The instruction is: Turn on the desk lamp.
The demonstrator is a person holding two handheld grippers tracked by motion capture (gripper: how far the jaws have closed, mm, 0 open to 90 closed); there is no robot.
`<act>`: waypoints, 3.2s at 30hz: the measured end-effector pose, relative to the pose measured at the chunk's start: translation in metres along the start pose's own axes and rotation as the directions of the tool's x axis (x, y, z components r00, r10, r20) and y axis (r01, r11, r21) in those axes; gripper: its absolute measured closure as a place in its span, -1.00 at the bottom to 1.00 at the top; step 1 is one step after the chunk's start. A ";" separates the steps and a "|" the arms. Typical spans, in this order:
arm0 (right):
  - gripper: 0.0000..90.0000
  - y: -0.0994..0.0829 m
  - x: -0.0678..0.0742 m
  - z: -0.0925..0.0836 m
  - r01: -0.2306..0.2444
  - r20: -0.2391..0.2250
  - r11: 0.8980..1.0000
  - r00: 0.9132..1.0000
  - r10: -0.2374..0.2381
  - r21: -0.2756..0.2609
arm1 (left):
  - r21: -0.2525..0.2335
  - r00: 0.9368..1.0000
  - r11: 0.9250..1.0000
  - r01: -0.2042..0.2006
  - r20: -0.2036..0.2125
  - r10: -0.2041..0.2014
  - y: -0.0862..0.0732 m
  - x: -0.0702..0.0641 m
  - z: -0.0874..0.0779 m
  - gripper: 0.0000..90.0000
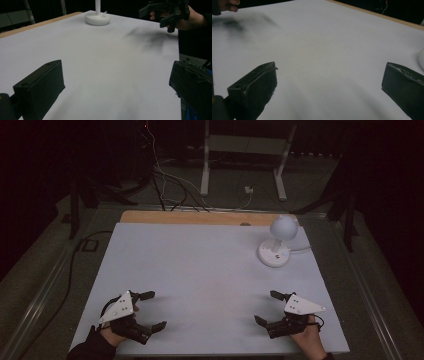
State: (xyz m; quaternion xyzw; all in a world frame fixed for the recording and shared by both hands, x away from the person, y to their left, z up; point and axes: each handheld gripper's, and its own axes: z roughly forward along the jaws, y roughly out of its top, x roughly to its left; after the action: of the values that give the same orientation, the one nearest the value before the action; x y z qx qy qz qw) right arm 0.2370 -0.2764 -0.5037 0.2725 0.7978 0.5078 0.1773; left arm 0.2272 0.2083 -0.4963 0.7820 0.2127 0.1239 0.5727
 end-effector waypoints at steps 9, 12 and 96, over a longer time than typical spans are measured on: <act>-1.00 0.002 0.004 0.000 0.020 0.002 1.000 1.000 -0.020 0.002 | 0.001 1.000 1.000 0.000 0.006 0.000 0.000 0.000 0.000 -0.99; -1.00 0.001 0.006 0.002 0.027 0.009 0.999 1.000 -0.028 0.019 | 0.004 1.000 1.000 0.003 0.006 -0.003 0.000 0.000 0.001 -0.99; -1.00 0.095 -0.047 0.028 -0.074 0.352 0.995 0.932 0.093 -0.068 | -0.011 0.999 0.999 0.031 0.020 -0.031 0.000 0.000 0.000 -0.99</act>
State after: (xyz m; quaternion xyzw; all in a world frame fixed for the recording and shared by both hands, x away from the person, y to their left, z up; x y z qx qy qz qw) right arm 0.3136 -0.2532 -0.4291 0.3884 0.7267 0.4786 0.3035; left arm 0.2271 0.2083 -0.4958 0.7766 0.2186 0.1085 0.5809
